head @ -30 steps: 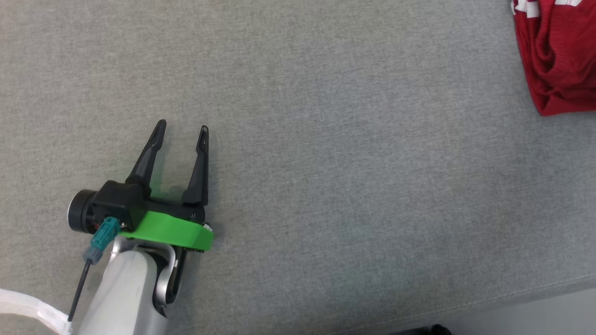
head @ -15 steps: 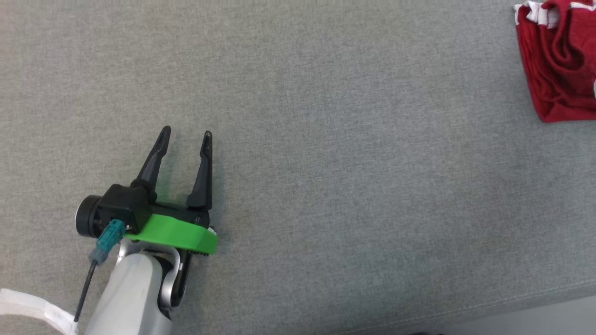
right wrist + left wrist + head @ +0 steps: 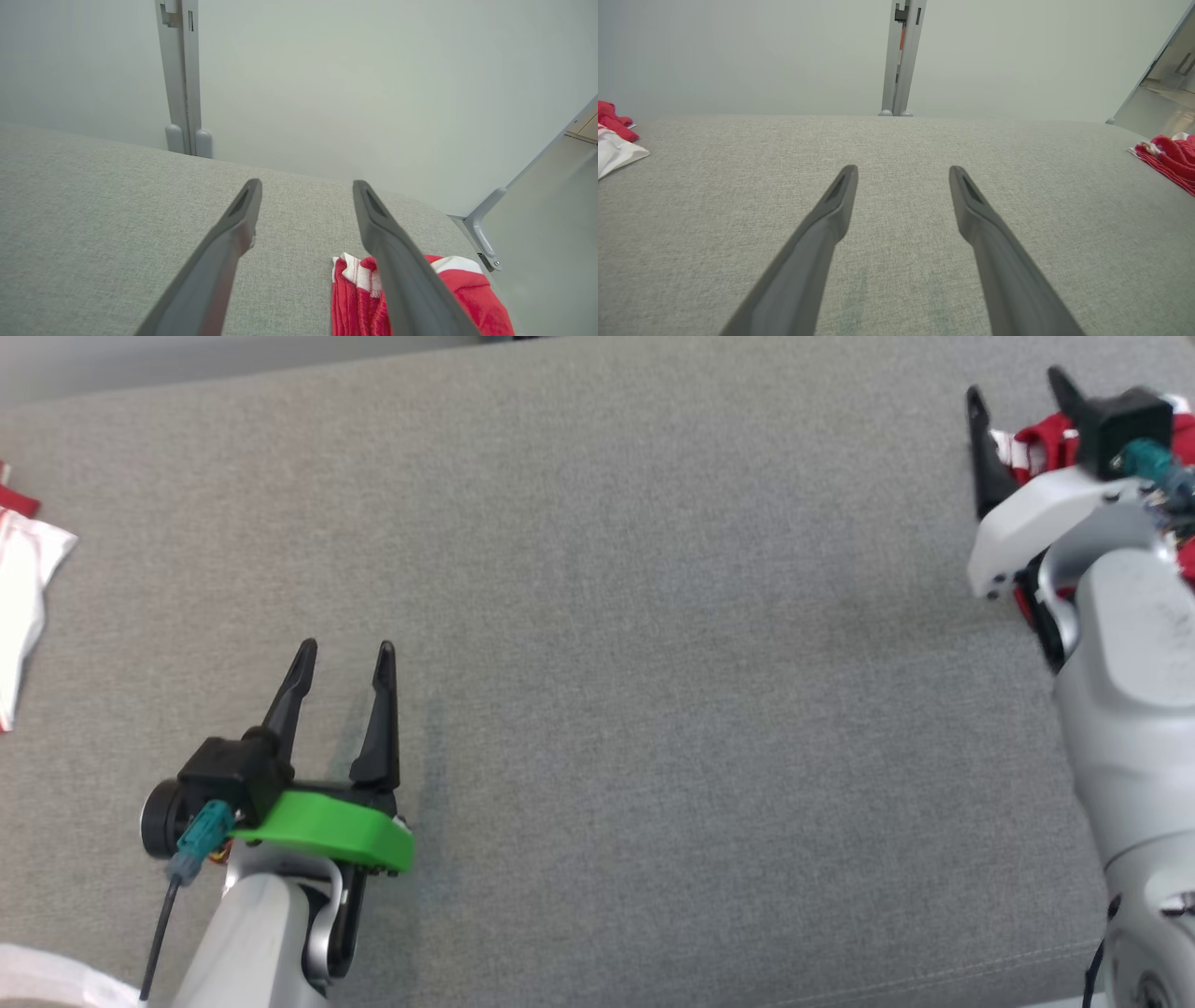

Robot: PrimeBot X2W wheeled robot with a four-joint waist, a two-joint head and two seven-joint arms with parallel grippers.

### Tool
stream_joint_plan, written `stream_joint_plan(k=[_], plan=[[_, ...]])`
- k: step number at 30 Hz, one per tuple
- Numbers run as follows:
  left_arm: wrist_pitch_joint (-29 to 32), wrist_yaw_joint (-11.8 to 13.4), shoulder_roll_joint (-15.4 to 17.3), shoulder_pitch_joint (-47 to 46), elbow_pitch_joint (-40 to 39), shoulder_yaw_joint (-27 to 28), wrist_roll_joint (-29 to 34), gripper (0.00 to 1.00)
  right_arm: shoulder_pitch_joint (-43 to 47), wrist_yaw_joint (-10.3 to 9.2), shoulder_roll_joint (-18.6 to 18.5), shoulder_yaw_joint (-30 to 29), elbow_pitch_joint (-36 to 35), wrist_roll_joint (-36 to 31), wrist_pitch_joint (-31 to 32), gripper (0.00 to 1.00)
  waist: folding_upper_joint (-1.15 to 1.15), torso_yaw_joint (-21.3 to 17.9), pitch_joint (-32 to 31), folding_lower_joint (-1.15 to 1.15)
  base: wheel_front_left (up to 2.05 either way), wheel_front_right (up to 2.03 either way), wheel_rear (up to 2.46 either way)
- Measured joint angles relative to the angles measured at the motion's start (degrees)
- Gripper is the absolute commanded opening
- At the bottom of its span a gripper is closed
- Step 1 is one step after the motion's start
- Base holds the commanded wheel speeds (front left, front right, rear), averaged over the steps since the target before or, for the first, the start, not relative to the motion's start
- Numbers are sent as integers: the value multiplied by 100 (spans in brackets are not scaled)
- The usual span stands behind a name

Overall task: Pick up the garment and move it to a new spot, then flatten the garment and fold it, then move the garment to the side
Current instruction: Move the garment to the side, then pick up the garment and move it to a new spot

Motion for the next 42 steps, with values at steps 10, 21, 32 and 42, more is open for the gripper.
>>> stream_joint_plan(k=[10, 21, 32, 42], plan=[[-8, 56, -180, 775, -12, 578, -19, 100, 1588, 0, 502, 70, -939, 222, -156, 100, 0, 212, -714, 0, 0, 0, 0], [-9, -14, -389, 1562, -122, 907, 18, 100, 3672, 0, 698, 225, -2417, 992, -158, 100, 0, 544, -1287, 0, 0, 0, 0], [-9, -87, -497, 1709, -46, 913, 33, 100, 4382, 0, 693, 142, -2848, 1192, -164, 100, 0, 691, -1526, 0, 0, 0, 0], [-9, -129, -523, 1709, -10, 928, 78, 100, 4481, 0, 693, 215, -2927, 1239, -165, 100, 0, 668, -1562, 0, 0, 0, 0]])
